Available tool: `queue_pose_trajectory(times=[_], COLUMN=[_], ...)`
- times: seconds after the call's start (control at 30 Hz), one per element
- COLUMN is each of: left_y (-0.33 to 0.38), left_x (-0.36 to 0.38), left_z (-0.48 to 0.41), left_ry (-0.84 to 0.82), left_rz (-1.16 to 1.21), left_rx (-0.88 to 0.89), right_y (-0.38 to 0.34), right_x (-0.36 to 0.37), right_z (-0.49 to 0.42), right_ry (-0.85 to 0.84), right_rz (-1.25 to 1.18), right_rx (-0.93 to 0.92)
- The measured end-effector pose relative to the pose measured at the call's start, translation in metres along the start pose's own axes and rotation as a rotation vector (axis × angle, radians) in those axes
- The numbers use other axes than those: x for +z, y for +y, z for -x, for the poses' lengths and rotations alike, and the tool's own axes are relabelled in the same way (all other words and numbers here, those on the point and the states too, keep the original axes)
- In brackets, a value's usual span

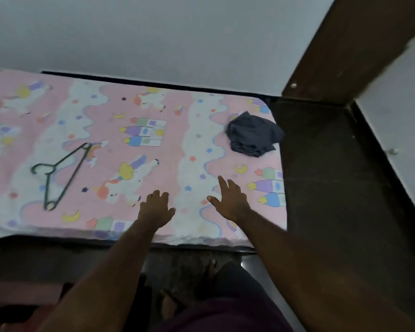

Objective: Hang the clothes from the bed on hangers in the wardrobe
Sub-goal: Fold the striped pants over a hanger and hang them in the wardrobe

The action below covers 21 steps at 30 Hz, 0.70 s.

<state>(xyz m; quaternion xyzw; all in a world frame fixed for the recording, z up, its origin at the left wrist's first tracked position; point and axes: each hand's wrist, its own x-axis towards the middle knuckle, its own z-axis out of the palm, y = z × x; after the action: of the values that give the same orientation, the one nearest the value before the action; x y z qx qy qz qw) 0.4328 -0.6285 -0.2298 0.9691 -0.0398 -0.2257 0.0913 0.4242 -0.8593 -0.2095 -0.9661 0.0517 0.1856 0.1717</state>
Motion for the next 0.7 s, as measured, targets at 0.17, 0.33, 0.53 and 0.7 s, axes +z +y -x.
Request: queue_pose_trajectory(times=[0.17,0.33,0.53,0.7], left_y=[0.064,0.116,0.157,0.177], left_x=[-0.014,-0.025,-0.023,-0.021], left_z=[-0.066,-0.133,-0.219,-0.256], left_ry=[-0.076,-0.092,-0.141,-0.159], left_rz=[0.074,0.179,0.305,0.413], left_rx=[0.078,0.070,0.016,-0.066], right_y=[0.052,0.099,0.166,0.204], right_x=[-0.020,-0.031,-0.041,-0.035], right_z=[-0.060,-0.154,-0.282,-0.352], right_ry=[-0.010,-0.083,-0.095,-0.037], right_rz=[-0.079,-0.146,-0.585,-1.012], right_rx=[0.131,0.217,0.484,0.642])
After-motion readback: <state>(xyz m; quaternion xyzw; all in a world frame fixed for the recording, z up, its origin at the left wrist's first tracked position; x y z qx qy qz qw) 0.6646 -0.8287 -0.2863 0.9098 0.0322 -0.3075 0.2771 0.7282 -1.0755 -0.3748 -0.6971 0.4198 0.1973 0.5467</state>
